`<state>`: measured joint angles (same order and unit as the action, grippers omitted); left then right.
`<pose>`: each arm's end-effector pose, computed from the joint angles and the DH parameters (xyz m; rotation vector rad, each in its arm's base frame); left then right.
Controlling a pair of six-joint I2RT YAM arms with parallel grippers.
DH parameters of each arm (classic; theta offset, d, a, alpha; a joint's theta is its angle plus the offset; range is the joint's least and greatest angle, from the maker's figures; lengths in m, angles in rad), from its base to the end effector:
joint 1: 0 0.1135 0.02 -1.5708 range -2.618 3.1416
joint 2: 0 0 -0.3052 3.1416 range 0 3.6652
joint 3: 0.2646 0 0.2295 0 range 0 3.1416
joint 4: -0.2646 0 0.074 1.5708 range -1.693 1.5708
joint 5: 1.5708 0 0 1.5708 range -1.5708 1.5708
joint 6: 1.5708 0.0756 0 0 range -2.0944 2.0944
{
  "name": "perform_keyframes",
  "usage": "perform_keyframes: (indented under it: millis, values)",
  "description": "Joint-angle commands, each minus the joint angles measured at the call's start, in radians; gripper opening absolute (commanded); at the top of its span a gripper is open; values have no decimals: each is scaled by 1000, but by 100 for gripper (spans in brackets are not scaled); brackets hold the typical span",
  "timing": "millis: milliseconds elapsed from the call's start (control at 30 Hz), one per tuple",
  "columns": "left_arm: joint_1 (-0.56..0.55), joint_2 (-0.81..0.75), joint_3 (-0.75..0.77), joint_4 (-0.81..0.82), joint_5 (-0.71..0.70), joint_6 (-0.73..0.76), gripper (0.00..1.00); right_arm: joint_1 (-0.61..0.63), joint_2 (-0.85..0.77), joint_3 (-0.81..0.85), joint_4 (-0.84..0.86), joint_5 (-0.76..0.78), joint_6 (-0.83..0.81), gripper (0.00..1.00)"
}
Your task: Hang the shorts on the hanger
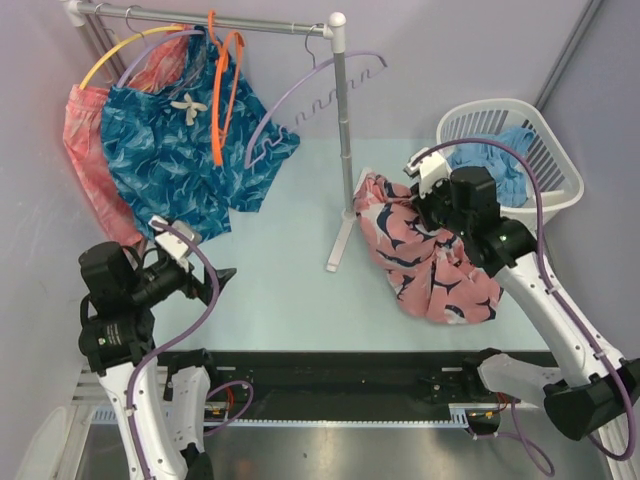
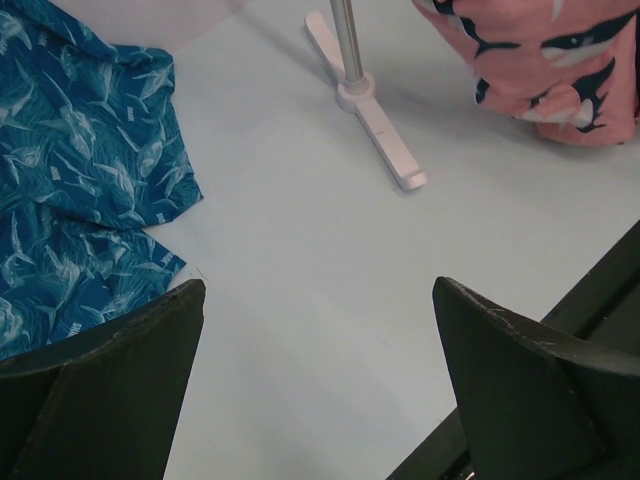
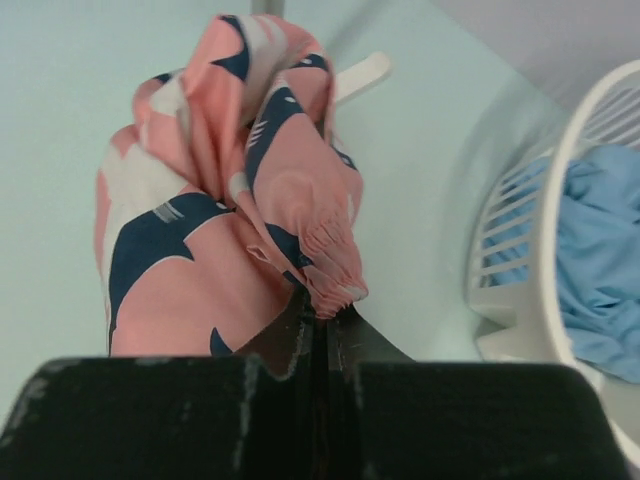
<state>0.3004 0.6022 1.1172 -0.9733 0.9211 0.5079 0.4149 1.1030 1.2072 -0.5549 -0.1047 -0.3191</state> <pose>0.0551 -0.0459 0.3947 0.7287 1.7095 -0.3759 0.2080 0.1002 0.4037 -0.7874 1.8633 0.1665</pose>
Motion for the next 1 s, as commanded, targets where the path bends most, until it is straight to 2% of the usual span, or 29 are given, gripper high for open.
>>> perform_keyframes:
  millis: [0,67,100,133,200,233,333,433,600,633,733,833,867,967]
  values:
    - [-4,-1,-16,-8,67,47,100,100,-37,31,141,255,-104,0]
    - [-4,1,-26,1,87,44,100,200,-25,29,84,192,-124,4]
    - [-4,2,-31,5,102,47,100,237,-8,29,-16,133,-135,17]
    - [-4,5,-42,5,113,53,100,315,-3,28,-69,-9,-136,53]
    - [-3,14,-53,-18,128,110,100,376,-3,22,-188,-126,-146,81]
    - [-4,16,-68,-30,139,141,100,404,-8,20,-215,-176,-153,100]
    - [-6,7,-85,-90,124,263,100,418,-34,20,-228,-115,-153,100]
    - [-10,-4,-102,-151,121,388,100,316,-43,20,-247,-142,-163,100]
    - [-70,48,-158,-180,114,481,100,-52,24,8,-338,-340,-245,100]
    - [-84,70,-193,-171,113,486,100,-85,44,5,-342,-367,-264,100]
    - [-170,94,-281,-58,73,434,100,-165,124,5,-355,-415,-297,100]
    - [-326,102,-359,94,-33,360,99,-169,205,0,-355,-423,-282,99]
    - [-410,110,-376,148,-63,351,98,-169,230,-4,-347,-423,-275,99]
    - [-562,128,-428,220,-186,351,97,-171,307,-8,-289,-411,-235,100]
